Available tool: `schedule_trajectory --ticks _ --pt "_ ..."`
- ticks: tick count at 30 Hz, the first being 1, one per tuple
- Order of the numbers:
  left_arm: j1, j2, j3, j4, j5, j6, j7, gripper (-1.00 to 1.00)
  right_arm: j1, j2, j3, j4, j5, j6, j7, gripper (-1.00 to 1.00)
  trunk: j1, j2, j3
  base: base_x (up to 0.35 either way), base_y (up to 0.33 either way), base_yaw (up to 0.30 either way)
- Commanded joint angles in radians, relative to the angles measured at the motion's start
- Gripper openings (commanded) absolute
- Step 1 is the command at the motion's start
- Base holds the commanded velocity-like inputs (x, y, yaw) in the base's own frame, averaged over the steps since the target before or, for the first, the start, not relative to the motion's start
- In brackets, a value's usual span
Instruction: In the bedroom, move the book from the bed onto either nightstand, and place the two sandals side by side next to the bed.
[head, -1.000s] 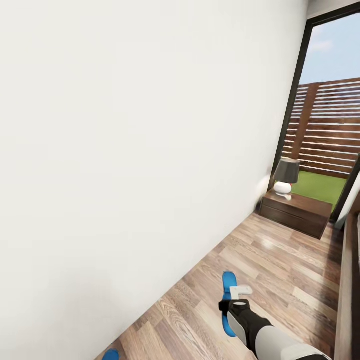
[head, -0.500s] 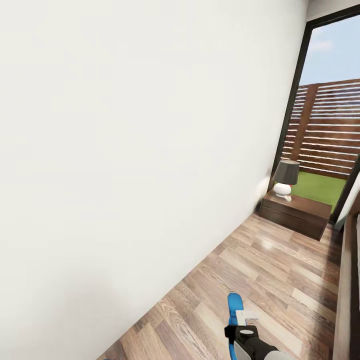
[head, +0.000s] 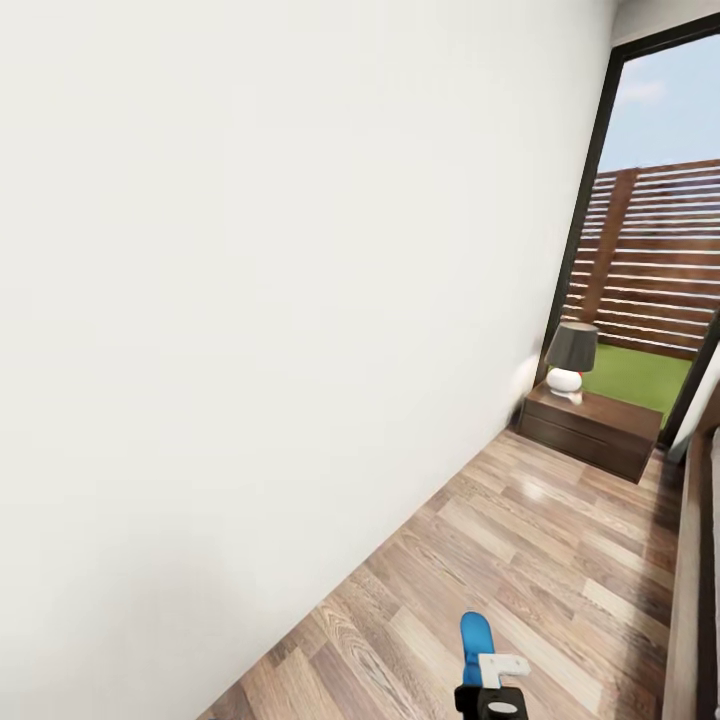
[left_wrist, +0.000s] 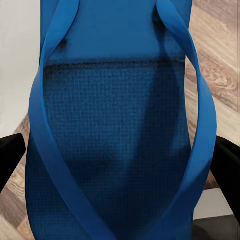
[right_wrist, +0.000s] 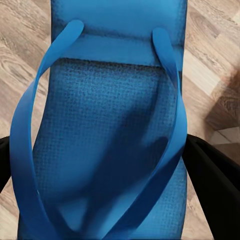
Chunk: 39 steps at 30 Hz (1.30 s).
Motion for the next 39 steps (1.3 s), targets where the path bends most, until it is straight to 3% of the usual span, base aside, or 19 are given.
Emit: schedule_trajectory --ticks 1,12,39 --pt "-0.001 0.001 -0.008 -0.001 0.01 -0.002 0.006 -1.0 0.001 -0.001 0.009 0.0 -0.012 -0.005 -0.003 -1.0 -0.004 0.006 0.002 0.0 0.0 0.0" --pt "0.0 -0.001 -0.007 0.0 0.008 -0.004 0.007 -1.0 0.012 -0.013 0.01 0.006 -0.011 -0.007 -0.003 -1.0 -0.046 0.083 0.036 0.0 0.0 0.0" --pt "0.0 -0.001 -0.013 0.0 0.007 -0.004 0.007 -1.0 0.015 -0.014 0.011 0.006 -0.007 -0.008 -0.002 -1.0 -0.15 0.272 0.121 0.0 0.0 0.0"
